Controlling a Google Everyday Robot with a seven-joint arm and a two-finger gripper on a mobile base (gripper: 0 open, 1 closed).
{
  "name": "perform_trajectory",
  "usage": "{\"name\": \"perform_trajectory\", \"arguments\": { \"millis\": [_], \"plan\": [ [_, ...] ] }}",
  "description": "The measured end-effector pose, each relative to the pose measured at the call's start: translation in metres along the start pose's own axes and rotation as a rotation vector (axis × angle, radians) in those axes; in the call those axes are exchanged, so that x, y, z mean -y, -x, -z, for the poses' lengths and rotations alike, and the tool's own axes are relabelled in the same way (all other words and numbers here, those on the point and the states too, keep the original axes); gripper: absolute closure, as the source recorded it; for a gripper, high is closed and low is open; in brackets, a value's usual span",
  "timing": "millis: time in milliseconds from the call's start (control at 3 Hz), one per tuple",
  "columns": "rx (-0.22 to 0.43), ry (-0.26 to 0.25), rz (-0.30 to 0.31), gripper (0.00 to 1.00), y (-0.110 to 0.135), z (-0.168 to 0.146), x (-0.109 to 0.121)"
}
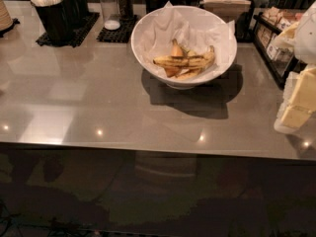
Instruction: Pick banana from white bowl
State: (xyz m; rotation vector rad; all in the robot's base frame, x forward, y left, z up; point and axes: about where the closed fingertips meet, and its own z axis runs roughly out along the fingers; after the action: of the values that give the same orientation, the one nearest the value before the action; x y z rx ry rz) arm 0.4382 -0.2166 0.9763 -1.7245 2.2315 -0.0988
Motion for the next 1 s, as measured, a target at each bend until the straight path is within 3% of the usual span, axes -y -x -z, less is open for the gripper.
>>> {"name": "perform_trajectory", "arguments": {
  "millis": [333,667,1000],
  "plan": [
    [0.005,-0.009,0.011,0.00,0.003,0.002,0.006],
    [0.014,0.024,0.098,0.00,0.017,-0.008,0.038],
    [0.072,0.098,0.242,0.00,0.059,-0.034,0.081]
  ]
}}
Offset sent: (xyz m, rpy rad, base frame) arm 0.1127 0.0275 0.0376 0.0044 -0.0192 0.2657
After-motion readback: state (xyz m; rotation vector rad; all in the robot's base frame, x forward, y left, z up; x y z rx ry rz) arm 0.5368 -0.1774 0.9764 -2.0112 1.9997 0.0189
